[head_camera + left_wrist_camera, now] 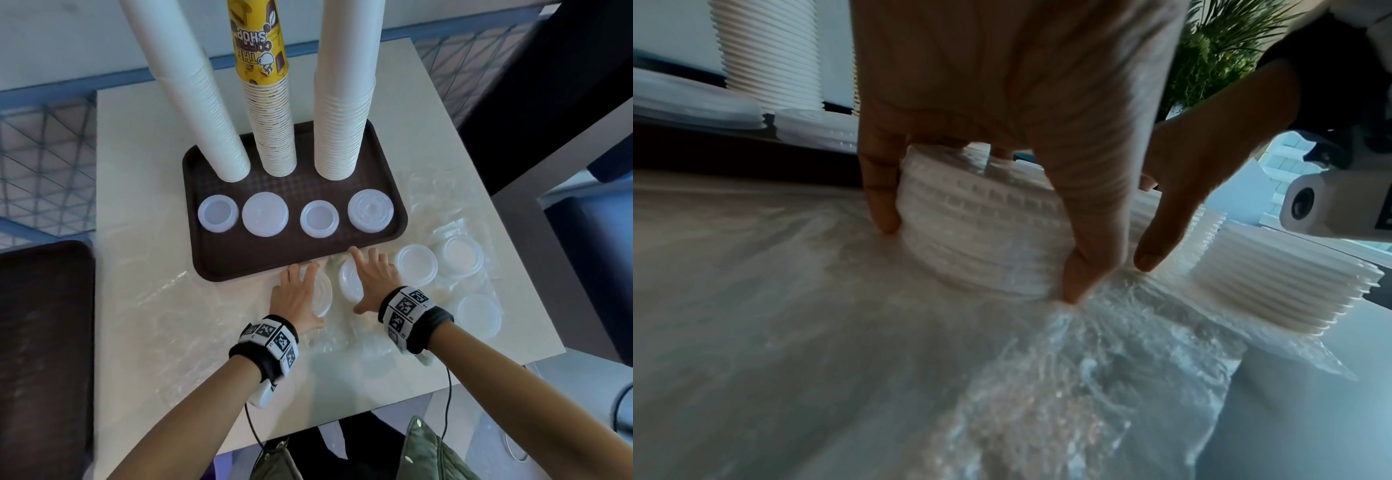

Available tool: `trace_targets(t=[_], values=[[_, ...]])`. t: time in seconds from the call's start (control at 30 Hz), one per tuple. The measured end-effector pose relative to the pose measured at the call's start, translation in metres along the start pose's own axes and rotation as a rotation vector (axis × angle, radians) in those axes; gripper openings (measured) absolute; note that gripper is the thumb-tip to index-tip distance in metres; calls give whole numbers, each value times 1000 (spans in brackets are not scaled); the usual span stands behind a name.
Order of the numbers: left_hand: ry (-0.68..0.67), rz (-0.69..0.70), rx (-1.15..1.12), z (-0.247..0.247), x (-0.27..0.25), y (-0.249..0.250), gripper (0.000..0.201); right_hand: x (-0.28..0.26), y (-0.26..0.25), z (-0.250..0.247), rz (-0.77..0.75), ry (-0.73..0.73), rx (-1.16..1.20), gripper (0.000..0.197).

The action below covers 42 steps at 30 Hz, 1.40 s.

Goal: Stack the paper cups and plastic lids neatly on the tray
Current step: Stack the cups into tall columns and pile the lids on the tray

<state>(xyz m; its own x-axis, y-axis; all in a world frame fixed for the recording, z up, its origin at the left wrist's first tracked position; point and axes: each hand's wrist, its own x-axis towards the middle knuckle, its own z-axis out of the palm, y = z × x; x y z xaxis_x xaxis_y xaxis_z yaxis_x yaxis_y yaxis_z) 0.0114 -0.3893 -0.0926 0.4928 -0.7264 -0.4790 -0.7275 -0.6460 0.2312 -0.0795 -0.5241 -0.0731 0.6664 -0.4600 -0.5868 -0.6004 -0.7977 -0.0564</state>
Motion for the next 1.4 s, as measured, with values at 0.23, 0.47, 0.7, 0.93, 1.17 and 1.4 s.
trace_targets(t=[0.23,0.47,0.7,0.93,1.17,1.4], values=[[10,3,-4,0,0,0,99,1,-5,0,21,-10,-20,96],[37,5,4,2,-1,0,97,4,-6,6,52,1,-31,103],[26,9,-36,1,-3,-3,98,6,-11,6,65,-11,-30,100],[29,44,-96,-5,-12,-13,99,7,-11,4,48,-8,-61,97],[48,107,-77,-5,-26,-22,99,6,-7,-1,27,-9,-26,95],[26,101,-115,-3,-35,-27,98,6,-3,-7,19,-10,48,94]])
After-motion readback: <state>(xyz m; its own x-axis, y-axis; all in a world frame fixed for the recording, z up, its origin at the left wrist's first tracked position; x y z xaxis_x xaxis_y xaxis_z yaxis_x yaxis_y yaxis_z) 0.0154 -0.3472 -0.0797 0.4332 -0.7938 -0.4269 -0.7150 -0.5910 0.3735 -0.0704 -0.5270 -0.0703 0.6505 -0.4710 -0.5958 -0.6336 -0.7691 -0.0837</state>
